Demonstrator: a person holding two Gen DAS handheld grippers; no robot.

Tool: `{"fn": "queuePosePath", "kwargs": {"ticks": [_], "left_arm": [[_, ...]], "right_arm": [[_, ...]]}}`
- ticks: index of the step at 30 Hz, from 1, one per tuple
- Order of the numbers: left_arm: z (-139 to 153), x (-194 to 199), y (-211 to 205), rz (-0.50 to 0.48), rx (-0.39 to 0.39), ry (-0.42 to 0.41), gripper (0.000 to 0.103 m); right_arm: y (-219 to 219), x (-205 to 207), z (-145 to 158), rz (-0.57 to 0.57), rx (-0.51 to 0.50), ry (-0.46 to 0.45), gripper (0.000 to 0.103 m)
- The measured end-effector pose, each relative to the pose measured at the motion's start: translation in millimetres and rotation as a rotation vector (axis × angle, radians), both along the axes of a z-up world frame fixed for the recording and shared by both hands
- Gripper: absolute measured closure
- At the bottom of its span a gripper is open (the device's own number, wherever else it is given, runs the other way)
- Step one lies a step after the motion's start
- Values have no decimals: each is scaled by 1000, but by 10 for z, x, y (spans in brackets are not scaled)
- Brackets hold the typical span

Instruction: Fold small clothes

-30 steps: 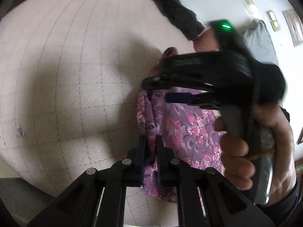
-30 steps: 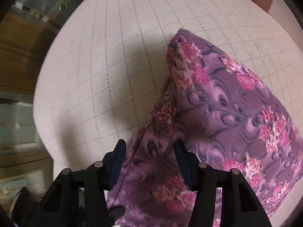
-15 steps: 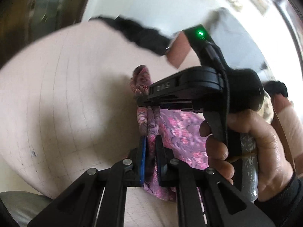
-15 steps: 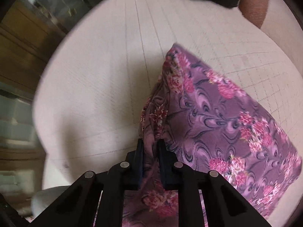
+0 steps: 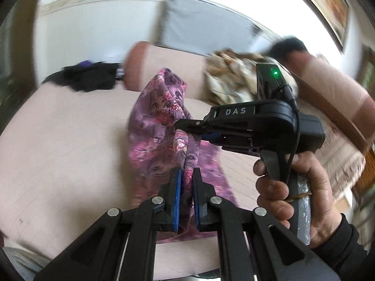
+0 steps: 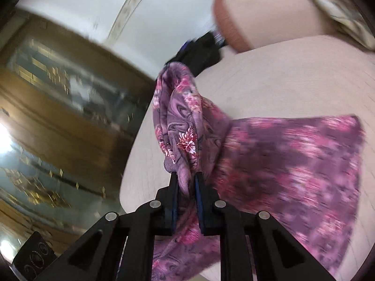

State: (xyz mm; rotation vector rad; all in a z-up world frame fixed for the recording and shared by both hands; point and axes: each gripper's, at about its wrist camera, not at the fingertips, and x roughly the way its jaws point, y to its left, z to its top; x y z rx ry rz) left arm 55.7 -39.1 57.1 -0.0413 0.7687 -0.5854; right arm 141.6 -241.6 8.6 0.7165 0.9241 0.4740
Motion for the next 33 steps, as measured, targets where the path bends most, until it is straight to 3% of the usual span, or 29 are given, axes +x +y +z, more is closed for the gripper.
{"fn": "queuePosePath", "kwargs": {"ticks": [4, 7, 13, 16, 19, 21, 25, 27, 29, 31, 33], "left_arm": [[-238, -85, -640, -98, 72, 30, 94], [-508, -21, -973, -137, 117, 76, 94], [-807, 53, -1295, -154, 106, 150, 94], [-973, 19, -1419, -165, 131, 187, 94], [-1217, 88, -1474, -178, 173, 240, 94], [-1349, 104, -1461, -191, 188, 274, 93], [-1265, 117, -1289, -189, 88, 330, 92], [-1106, 66, -1132, -197, 30, 312, 89], [-968, 40, -940, -176, 14, 276, 69], [-930, 85, -774, -138, 12, 264, 59], [-944, 162, -552, -93, 14, 266, 58]], "right_arm": [[-519, -221, -249, -88, 62, -2, 89], [-909, -247, -602, -157, 157, 82, 89], [-1266, -148, -768, -184, 147, 146, 89], [-1352, -133, -868, -211, 101, 224, 89], [-1309, -117, -1047, -223, -8, 333, 89], [-1374, -115, -1183, -244, -19, 394, 89], [-1466, -122, -1276, -281, 1, 437, 87], [-1507, -148, -1187, -306, -46, 427, 87], [-1525, -187, -1155, -312, -65, 407, 86], [-1480, -297, -1071, -293, -42, 368, 77], [-1438, -425, -953, -261, -32, 327, 52]]}}
